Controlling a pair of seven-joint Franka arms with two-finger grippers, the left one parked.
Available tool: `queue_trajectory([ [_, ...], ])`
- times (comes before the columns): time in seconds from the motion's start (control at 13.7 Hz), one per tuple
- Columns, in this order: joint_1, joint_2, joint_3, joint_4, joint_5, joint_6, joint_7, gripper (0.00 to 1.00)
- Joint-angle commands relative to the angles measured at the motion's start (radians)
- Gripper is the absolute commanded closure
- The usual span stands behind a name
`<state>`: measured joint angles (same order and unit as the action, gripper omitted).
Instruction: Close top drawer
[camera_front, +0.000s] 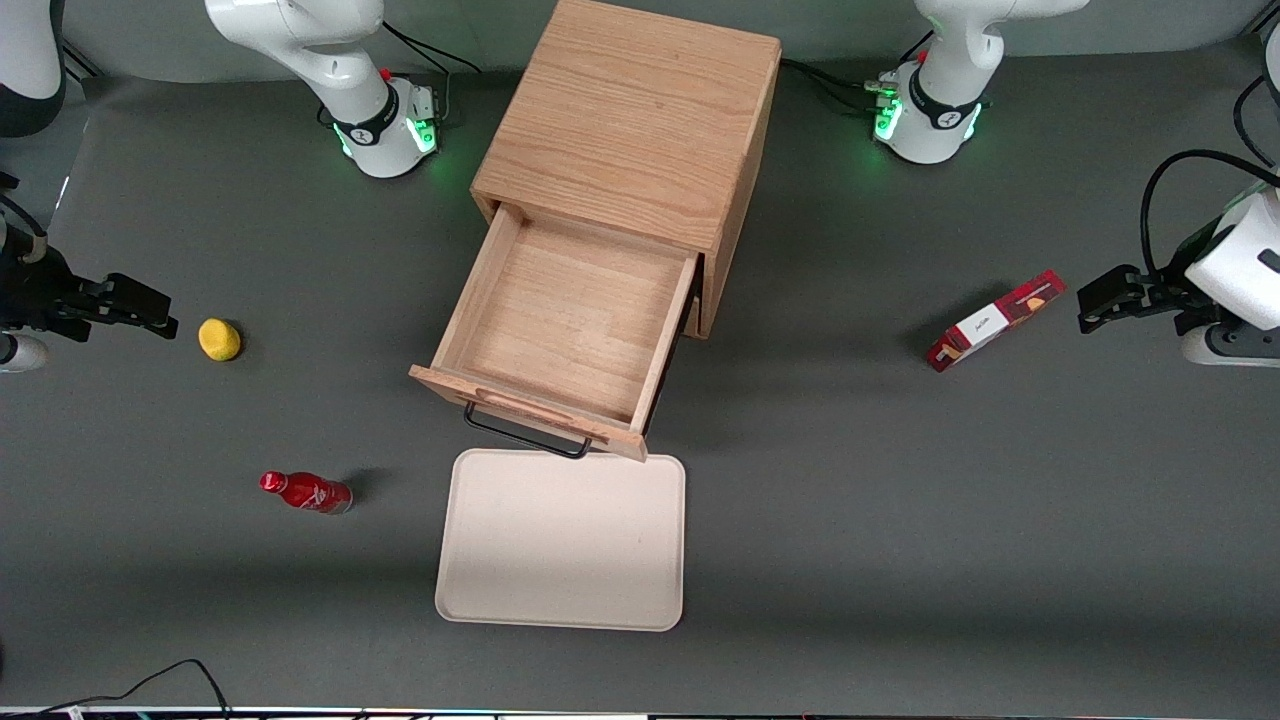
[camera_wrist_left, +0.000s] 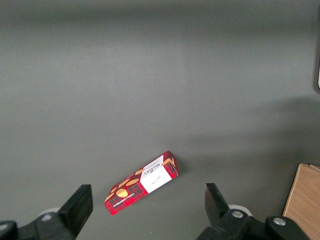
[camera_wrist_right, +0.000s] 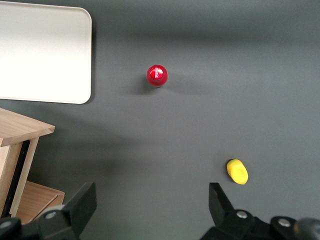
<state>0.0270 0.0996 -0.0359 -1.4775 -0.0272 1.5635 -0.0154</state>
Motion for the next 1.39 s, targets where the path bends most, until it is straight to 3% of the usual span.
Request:
queue_trajectory([
  [0.0,0.004,0.003,0.001,0.014,0.01,-0.02,0.028,0.0],
  [0.44,0.004,0.023,0.011,0.035,0.001,-0.011,0.009,0.0],
  [0.66,0.002,0.132,0.033,0.198,0.007,-0.014,-0.037,0.0],
  [1.02,-0.012,0.322,0.181,0.383,0.01,-0.014,-0.043,0.0],
  [1.31,-0.018,0.518,0.362,0.528,0.009,-0.002,-0.047,0.0],
])
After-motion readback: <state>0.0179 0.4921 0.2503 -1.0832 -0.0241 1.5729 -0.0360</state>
